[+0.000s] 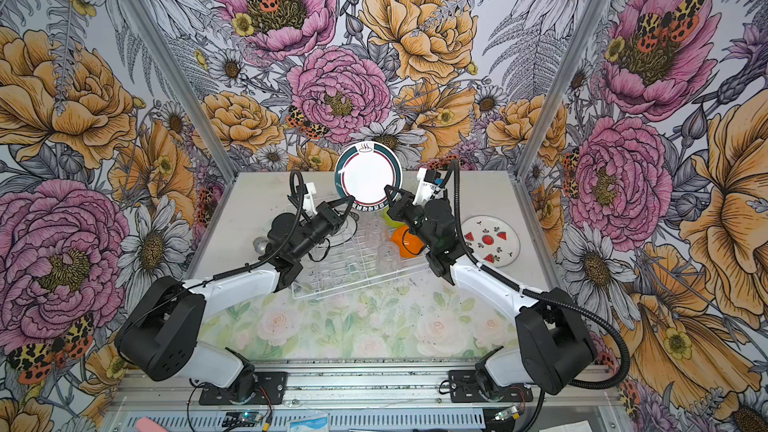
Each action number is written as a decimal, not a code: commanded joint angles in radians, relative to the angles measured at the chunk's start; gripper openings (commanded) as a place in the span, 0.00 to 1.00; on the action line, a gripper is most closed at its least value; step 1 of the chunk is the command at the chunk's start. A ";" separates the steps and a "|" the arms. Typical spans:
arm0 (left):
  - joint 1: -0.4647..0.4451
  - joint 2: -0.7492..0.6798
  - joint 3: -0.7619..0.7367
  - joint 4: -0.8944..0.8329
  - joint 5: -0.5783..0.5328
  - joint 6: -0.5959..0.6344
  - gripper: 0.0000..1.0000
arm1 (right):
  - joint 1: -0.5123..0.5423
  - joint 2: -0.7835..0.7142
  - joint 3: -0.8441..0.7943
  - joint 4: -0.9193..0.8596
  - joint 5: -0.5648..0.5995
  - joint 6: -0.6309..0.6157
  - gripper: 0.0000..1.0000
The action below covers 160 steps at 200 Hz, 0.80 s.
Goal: Unload the mixed dishes from the dish rack
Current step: 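Grasp the raised plate's rim with the right gripper while the left gripper holds it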
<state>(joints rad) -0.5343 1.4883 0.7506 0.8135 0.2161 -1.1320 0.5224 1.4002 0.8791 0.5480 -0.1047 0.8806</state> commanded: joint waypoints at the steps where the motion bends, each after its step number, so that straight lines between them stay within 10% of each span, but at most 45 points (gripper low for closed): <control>1: -0.012 -0.018 0.016 -0.001 0.033 0.076 0.00 | 0.011 0.003 0.000 -0.010 0.025 -0.054 0.00; 15: -0.011 -0.016 0.021 -0.001 0.037 0.075 0.01 | 0.011 0.002 0.000 -0.008 0.026 -0.054 0.00; 52: -0.001 -0.017 0.008 0.000 0.035 0.073 0.98 | 0.008 -0.005 -0.003 -0.006 0.037 -0.056 0.00; 160: 0.007 -0.046 -0.030 -0.004 0.019 0.094 0.99 | -0.027 -0.004 -0.001 0.015 0.015 -0.032 0.00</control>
<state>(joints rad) -0.5335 1.4677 0.7406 0.8013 0.2298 -1.0695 0.5175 1.4021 0.8722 0.4988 -0.0830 0.8421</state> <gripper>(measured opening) 0.986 0.079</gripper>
